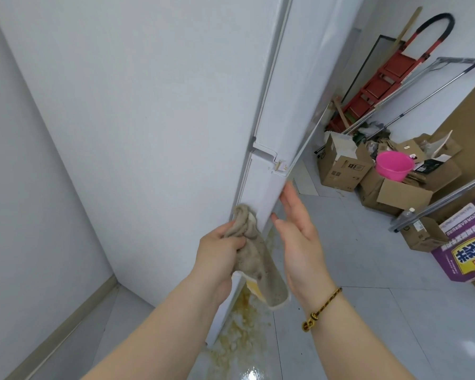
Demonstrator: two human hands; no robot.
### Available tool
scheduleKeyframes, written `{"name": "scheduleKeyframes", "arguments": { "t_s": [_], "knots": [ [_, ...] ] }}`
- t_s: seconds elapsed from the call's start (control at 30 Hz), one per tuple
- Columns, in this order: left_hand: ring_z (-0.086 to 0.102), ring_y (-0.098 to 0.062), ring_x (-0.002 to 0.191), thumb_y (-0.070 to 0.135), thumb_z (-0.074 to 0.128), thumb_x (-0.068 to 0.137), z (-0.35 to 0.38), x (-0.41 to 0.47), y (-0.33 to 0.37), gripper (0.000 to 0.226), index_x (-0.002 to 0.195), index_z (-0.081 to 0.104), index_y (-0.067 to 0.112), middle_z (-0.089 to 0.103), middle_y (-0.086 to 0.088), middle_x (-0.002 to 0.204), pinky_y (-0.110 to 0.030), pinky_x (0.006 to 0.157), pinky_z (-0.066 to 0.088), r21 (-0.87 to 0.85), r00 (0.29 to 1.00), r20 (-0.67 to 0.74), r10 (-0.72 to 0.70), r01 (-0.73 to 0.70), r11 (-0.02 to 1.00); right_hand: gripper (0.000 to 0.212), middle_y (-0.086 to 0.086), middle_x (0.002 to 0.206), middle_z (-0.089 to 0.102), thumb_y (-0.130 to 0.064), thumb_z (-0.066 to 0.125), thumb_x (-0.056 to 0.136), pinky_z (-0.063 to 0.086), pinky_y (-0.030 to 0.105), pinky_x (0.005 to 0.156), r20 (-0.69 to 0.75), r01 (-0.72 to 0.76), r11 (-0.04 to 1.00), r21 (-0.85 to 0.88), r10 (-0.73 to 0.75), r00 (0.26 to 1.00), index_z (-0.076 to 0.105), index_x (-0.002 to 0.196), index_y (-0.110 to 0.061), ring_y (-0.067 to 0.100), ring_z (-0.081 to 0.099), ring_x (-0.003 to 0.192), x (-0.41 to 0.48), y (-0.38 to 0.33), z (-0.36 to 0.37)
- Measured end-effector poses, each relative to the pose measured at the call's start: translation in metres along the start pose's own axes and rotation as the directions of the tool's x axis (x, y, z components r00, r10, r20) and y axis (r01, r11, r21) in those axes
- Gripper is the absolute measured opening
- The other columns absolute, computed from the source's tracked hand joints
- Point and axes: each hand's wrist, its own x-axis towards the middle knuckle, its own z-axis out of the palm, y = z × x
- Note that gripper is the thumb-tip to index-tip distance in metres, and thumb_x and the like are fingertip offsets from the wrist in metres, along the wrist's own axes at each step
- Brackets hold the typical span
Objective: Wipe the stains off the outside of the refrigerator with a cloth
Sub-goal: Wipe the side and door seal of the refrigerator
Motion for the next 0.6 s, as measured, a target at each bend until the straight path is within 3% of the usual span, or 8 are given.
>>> {"name": "scheduleKeyframes", "arguments": {
  "t_s": [0.17, 0.33, 0.43, 0.5, 0.53, 0.6],
  "knots": [
    [0.061, -0.017, 0.074, -0.014, 0.039, 0.086, 0.003, -0.008, -0.008, 0.038, 0.111, 0.062, 0.004, 0.065, -0.006, 0.083, -0.019, 0.061, 0.053, 0.079, 0.997, -0.041, 0.059, -0.055, 0.995, 0.057, -0.012, 0.147, 0.033, 0.008, 0.030, 0.091, 0.026, 0.034, 0.115, 0.014, -0.007, 0.999, 0.036, 0.006, 1.000, 0.042, 0.116, -0.043, -0.002, 0.028, 0.135, 0.000, -0.003, -0.004],
    [0.061, -0.023, 0.081, -0.014, 0.041, 0.086, 0.008, -0.015, 0.001, 0.038, 0.111, 0.062, 0.005, 0.066, -0.012, 0.092, -0.028, 0.075, 0.051, 0.003, 0.998, -0.036, 0.045, -0.045, 0.999, 0.054, -0.011, 0.148, 0.031, 0.004, 0.033, 0.091, 0.026, 0.031, 0.115, 0.030, 0.004, 0.999, 0.031, -0.005, 1.000, 0.039, 0.120, -0.041, -0.001, 0.027, 0.135, -0.001, -0.004, -0.004],
    [0.063, -0.015, 0.079, -0.013, 0.044, 0.085, 0.016, -0.021, 0.016, 0.041, 0.091, 0.067, 0.021, 0.068, 0.000, 0.085, -0.023, 0.075, 0.052, 0.074, 0.968, -0.008, 0.252, -0.251, 0.965, 0.050, -0.011, 0.148, 0.033, -0.003, 0.039, 0.085, 0.028, 0.029, 0.113, 0.035, 0.001, 0.999, 0.054, -0.002, 0.999, 0.043, 0.114, -0.043, 0.000, 0.029, 0.135, 0.000, -0.004, -0.004],
    [0.060, -0.004, 0.085, -0.010, 0.046, 0.085, 0.019, -0.023, 0.026, 0.044, 0.088, 0.064, 0.031, 0.063, 0.015, 0.090, -0.015, 0.082, 0.048, 0.222, 0.866, -0.006, 0.499, -0.486, 0.845, 0.054, -0.008, 0.148, 0.032, 0.006, 0.031, 0.091, 0.027, 0.031, 0.114, 0.039, -0.007, 0.999, 0.042, 0.005, 0.999, 0.044, 0.111, -0.043, 0.001, 0.028, 0.136, 0.000, -0.006, -0.007],
    [0.058, 0.000, 0.089, -0.010, 0.047, 0.085, 0.019, -0.020, 0.031, 0.044, 0.095, 0.064, 0.030, 0.061, 0.017, 0.097, -0.008, 0.086, 0.043, 0.317, 0.773, 0.028, 0.634, -0.608, 0.728, 0.056, -0.009, 0.148, 0.032, 0.008, 0.029, 0.092, 0.026, 0.032, 0.114, 0.044, -0.005, 1.000, 0.025, 0.004, 0.999, 0.044, 0.110, -0.043, 0.001, 0.028, 0.136, 0.001, -0.007, -0.008],
    [0.051, -0.002, 0.102, -0.011, 0.043, 0.079, 0.014, -0.008, 0.033, 0.045, 0.109, 0.065, 0.016, 0.059, 0.006, 0.112, -0.001, 0.093, 0.031, 0.532, 0.524, 0.167, 0.835, -0.761, 0.372, 0.052, -0.011, 0.148, 0.032, 0.003, 0.033, 0.092, 0.025, 0.034, 0.115, 0.061, 0.000, 1.000, -0.006, 0.001, 0.998, 0.044, 0.111, -0.045, -0.001, 0.027, 0.136, 0.000, -0.008, -0.009]
  ]
}}
